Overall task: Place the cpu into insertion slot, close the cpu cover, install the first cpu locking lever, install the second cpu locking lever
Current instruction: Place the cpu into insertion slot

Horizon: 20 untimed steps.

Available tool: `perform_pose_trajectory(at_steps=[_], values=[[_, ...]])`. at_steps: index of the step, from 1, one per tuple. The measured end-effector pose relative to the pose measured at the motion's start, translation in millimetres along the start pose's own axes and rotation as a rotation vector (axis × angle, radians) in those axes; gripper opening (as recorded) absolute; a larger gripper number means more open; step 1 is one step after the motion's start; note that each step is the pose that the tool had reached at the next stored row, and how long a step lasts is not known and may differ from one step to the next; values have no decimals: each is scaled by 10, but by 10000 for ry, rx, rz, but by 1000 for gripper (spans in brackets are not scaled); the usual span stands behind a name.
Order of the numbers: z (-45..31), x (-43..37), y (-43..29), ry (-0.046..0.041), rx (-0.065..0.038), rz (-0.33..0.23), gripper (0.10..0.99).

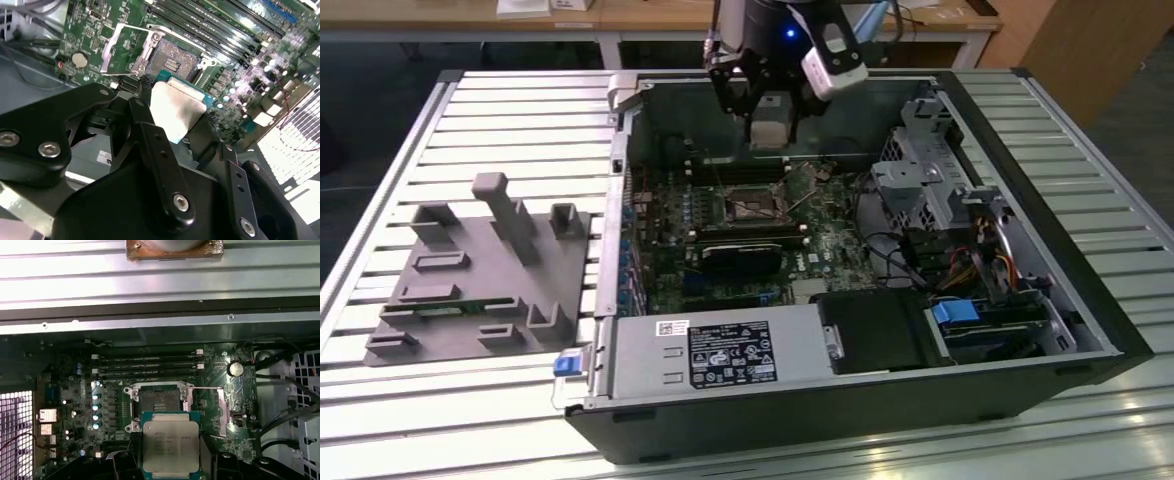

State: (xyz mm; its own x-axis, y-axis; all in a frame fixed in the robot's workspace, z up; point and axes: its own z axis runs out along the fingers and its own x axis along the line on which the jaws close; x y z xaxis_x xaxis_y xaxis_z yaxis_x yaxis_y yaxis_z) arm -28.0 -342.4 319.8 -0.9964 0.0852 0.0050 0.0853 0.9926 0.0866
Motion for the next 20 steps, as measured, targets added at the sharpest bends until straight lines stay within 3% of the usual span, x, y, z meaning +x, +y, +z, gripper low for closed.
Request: perform_pose_trajectory(at_steps=[20], values=[[139,-1,-12,-315,-19,3628,541]])
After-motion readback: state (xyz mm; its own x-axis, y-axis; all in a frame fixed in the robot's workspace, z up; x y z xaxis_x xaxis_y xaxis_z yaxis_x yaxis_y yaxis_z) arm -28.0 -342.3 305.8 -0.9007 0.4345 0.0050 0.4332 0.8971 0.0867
